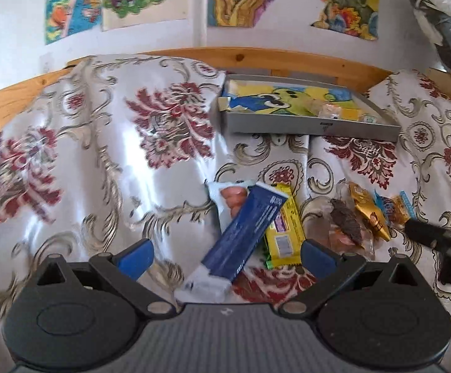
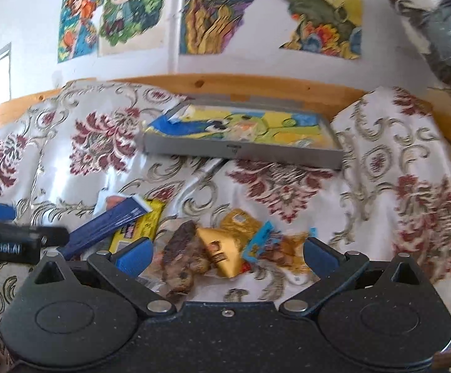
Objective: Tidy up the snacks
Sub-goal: 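Move both tools back over the remaining snacks, then grasp the blue wrapped bar with the left tool while the right tool grasps the dark jerky stick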
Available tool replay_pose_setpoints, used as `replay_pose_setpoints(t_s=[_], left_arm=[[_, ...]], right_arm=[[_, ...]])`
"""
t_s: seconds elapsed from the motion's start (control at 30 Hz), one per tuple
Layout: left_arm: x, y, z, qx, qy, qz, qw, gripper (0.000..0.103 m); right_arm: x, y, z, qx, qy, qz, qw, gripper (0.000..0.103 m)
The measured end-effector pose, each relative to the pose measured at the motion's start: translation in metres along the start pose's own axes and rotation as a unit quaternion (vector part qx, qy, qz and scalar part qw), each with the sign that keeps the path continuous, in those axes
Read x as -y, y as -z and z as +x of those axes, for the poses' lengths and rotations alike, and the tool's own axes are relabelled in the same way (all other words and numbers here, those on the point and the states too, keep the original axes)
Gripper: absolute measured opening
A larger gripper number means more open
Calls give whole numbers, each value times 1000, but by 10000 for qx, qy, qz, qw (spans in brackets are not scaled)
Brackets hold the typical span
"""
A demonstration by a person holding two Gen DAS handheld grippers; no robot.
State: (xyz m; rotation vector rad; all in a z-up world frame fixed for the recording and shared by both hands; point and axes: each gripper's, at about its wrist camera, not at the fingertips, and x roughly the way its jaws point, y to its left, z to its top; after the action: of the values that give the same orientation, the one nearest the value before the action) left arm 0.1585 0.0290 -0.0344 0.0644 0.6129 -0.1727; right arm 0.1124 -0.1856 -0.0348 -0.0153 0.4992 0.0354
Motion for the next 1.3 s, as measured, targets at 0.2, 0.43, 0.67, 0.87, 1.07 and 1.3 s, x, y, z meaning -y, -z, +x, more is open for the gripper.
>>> replay_pose_setpoints(t_s=[0.2,0.43,0.67,0.87,1.07,1.3], left_arm=[[-5,-11,31,-171,458,589,9971,102],[2,-9,60,-199,568,1125,9918,100],[-6,-6,79,-384,843,1081,9898,90],[-11,-2,88,-529,974,985,9889,76],[-10,-5,88,-607,1071,902,9883,53],[-11,-6,89,-708,960,735,9901,42]], right_arm=[[-19,3,26,-101,-263,-227,9993,102],[-37,6,53,-269,-419,-412,9979,90],[-39,11,63,-476,-422,-369,9973,81],[-48,15,65,-420,-342,-683,9962,77],[-56,17,68,-441,-310,-917,9943,71],[-54,17,69,-486,-167,-910,9945,65]])
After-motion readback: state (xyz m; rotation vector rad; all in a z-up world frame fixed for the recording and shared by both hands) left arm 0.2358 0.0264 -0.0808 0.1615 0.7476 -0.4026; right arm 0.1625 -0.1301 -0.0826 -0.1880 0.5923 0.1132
